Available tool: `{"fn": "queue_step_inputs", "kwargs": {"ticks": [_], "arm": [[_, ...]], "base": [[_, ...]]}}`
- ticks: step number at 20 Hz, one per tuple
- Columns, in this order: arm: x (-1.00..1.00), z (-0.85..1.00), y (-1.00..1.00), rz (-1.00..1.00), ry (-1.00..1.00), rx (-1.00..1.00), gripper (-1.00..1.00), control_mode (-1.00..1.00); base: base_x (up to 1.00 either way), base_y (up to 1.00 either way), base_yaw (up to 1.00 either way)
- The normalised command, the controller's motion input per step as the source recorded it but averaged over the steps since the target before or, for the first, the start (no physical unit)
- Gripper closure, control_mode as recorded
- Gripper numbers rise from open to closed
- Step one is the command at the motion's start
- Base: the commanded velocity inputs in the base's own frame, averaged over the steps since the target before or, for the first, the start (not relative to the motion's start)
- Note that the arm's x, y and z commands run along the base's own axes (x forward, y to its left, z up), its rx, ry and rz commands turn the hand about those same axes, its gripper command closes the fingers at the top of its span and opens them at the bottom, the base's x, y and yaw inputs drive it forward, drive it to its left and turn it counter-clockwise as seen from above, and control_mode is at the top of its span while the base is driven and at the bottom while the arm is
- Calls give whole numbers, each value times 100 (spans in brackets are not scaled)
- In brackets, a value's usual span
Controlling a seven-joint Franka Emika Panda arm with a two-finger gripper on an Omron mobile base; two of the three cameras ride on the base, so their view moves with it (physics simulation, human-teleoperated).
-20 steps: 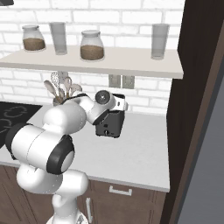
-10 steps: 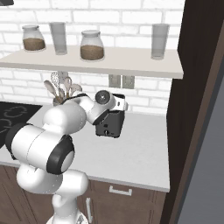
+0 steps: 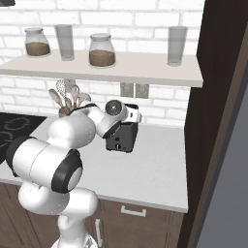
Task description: Start the toaster. Once the lever pops up, take the bread to the plate on the dining counter.
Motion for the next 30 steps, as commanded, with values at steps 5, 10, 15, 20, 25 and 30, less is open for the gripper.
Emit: {"fn": "queue_step_inputs", "kwargs": {"ticks": [5,10,15,20,25,30], "arm": [[0,0,0,0,0,0,-100,-100],[0,0,0,0,0,0,-100,-100],[0,0,0,0,0,0,-100,-100],[0,0,0,0,0,0,-100,-100],[0,0,0,0,0,0,-100,-100],[0,0,0,0,0,0,-100,-100]], "base": [[0,0,0],[0,0,0],[0,0,0],[0,0,0],[0,0,0],[0,0,0]]}}
